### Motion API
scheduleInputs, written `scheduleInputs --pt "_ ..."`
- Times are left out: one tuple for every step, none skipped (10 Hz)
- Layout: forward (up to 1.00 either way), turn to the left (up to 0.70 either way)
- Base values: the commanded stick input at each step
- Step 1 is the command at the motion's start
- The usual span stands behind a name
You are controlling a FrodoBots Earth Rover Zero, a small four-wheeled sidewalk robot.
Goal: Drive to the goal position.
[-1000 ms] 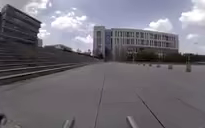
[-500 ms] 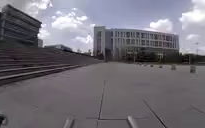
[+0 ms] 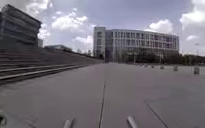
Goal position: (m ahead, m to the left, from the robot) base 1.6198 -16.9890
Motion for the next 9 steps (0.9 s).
scheduleInputs --pt "0.70 0.00" --pt "0.70 0.00" --pt "0.70 0.00" --pt "0.64 0.00" --pt "0.70 0.00" --pt "0.70 0.00" --pt "0.70 0.00" --pt "0.70 0.00" --pt "0.70 0.00"
